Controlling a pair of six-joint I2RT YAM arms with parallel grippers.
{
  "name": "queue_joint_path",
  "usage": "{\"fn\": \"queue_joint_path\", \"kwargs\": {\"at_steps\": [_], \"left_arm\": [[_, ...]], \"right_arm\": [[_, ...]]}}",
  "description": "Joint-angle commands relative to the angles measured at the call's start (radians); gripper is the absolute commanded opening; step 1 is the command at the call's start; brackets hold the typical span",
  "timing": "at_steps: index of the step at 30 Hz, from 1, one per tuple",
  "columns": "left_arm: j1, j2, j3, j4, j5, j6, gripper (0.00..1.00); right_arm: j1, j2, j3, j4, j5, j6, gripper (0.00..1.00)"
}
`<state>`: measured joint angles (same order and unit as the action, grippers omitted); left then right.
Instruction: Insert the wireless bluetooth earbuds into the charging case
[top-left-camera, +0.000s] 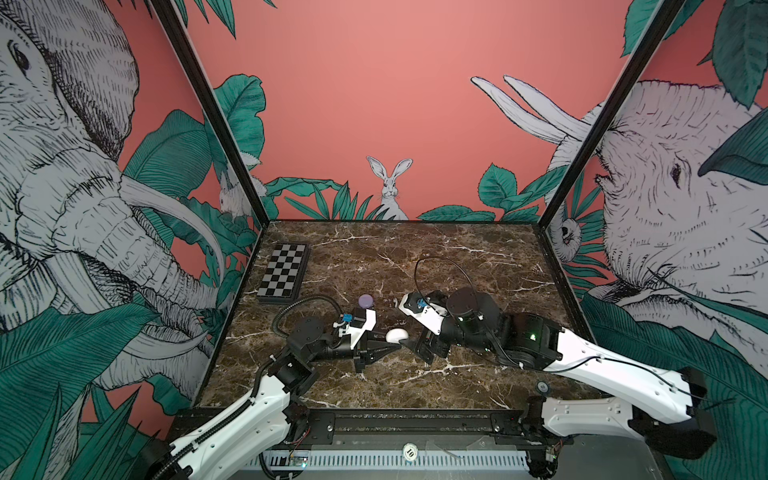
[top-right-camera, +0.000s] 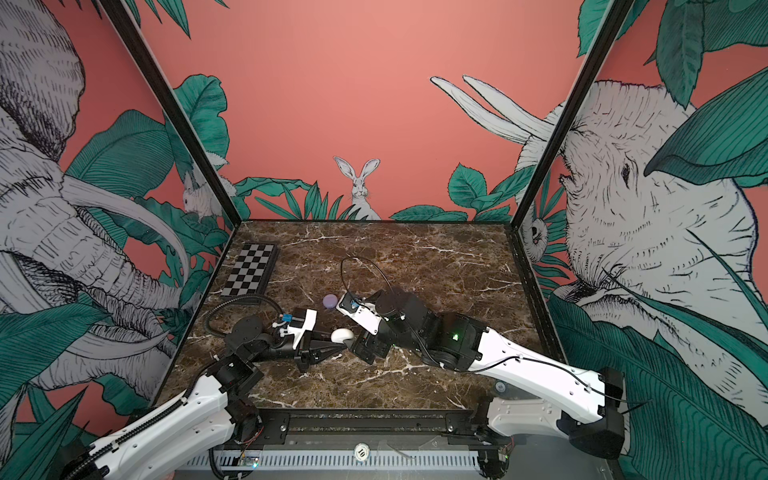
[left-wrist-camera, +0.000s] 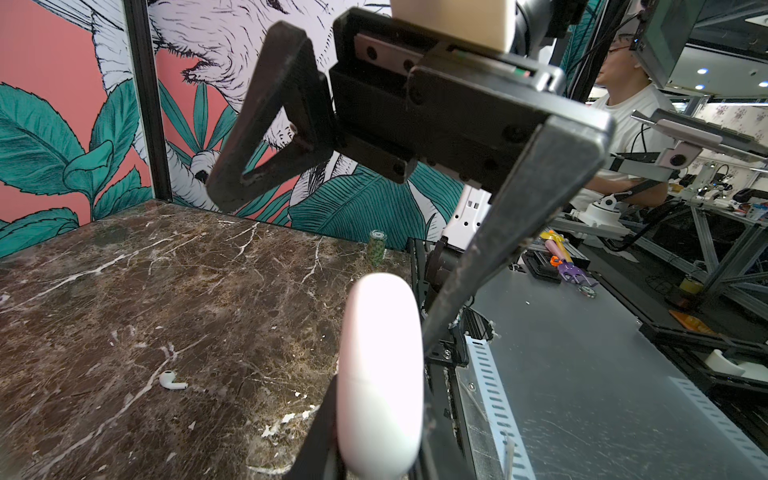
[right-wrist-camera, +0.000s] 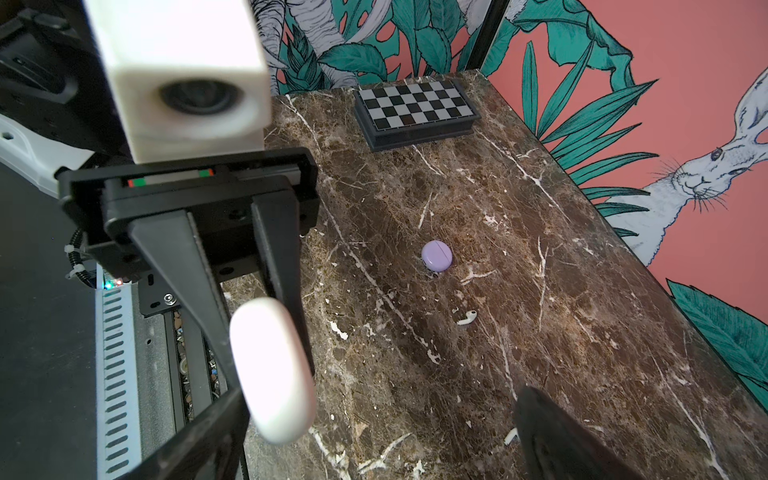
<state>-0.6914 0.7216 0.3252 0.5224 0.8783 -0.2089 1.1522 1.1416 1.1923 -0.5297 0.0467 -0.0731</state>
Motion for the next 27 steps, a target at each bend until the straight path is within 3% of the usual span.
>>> {"fn": "queue_joint_path", "kwargs": {"at_steps": [1,27], "left_arm": [[-0.003,-0.006,0.029,0.016,0.027,0.009,0.00],[-0.003,-0.006,0.032,-0.009,0.035,0.025,0.00]], "right_arm": [[0.001,-0.008,0.023,0.016,0.041,0.012,0.98],[0.001,-0.040,0.015,0.049,0.085,0.021,0.98]]}}
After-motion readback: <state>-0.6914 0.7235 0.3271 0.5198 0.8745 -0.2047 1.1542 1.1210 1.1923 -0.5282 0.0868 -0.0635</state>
